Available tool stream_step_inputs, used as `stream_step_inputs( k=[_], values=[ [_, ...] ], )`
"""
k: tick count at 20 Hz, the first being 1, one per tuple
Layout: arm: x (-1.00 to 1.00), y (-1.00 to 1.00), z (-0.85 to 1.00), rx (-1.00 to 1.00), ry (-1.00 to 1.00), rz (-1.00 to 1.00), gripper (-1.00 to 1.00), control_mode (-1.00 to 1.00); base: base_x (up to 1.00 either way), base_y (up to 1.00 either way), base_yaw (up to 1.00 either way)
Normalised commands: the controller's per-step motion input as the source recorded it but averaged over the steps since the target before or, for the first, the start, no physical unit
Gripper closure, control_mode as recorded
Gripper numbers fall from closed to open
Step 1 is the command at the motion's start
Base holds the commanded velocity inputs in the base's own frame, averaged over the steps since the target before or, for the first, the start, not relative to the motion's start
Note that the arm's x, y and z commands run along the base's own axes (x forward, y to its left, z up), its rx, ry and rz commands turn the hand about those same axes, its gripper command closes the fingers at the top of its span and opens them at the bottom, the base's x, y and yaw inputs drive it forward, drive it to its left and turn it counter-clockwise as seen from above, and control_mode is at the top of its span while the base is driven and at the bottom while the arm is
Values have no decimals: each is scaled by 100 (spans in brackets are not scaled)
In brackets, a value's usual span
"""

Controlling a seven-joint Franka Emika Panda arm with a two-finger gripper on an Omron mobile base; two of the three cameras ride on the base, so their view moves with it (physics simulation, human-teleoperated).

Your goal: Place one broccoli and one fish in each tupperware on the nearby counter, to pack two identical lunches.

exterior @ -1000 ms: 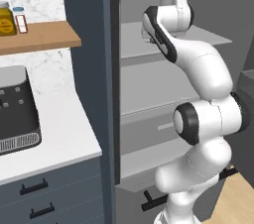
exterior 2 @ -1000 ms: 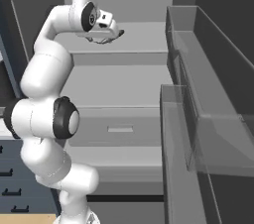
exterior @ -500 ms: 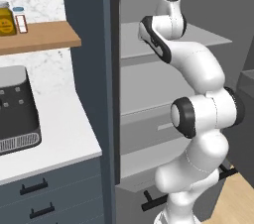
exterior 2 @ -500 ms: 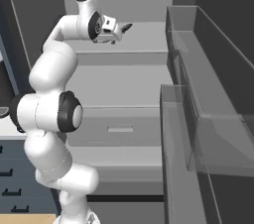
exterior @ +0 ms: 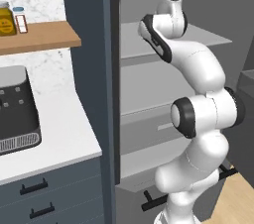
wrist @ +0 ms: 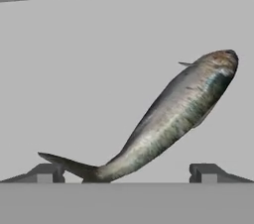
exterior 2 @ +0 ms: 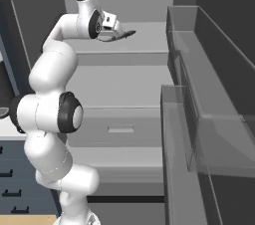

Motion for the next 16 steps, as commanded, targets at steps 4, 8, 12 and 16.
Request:
stream_step_inputs(
  k=[4,8,12,16],
  values=[
    [13,0,36,5,0,-4,-100,-100,0,0,0],
    [71,-7,-3,4,4,-19,-100,-100,0,0,0],
    [19,-26,-1,6,7,-29,-100,-100,0,0,0],
    [-6,-21,1,11,0,-27,-100,-100,0,0,0]
  ],
)
